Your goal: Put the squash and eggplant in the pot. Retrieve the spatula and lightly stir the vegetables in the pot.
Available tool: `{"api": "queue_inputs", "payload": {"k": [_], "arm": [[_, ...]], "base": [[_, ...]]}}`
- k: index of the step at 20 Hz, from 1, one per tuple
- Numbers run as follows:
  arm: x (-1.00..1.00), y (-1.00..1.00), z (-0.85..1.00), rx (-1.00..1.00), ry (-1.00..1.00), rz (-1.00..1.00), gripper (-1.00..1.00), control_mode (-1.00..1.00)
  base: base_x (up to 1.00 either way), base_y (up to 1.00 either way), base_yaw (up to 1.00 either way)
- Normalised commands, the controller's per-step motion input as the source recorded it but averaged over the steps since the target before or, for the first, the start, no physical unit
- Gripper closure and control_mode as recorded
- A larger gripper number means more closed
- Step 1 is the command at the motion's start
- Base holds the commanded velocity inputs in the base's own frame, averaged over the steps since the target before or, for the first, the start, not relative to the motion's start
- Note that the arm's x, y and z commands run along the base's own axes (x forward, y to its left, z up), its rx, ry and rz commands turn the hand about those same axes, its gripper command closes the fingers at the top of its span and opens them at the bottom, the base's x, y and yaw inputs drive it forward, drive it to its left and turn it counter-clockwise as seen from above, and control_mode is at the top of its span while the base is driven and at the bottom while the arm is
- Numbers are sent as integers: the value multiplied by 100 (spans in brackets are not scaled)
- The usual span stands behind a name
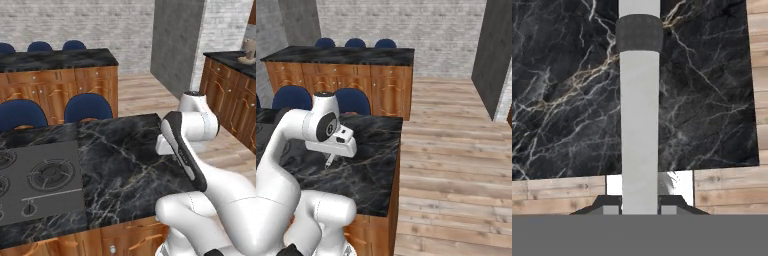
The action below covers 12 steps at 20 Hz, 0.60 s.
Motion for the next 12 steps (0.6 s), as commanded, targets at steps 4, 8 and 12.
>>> {"api": "queue_inputs", "payload": {"k": [4, 8, 12], "arm": [[-30, -1, 15, 5, -10, 1, 100, -100], [0, 0, 2, 0, 0, 0, 100, -100], [-3, 0, 0, 0, 0, 0, 100, 100]], "base": [[0, 0, 0], [0, 0, 0], [-13, 4, 0]]}}
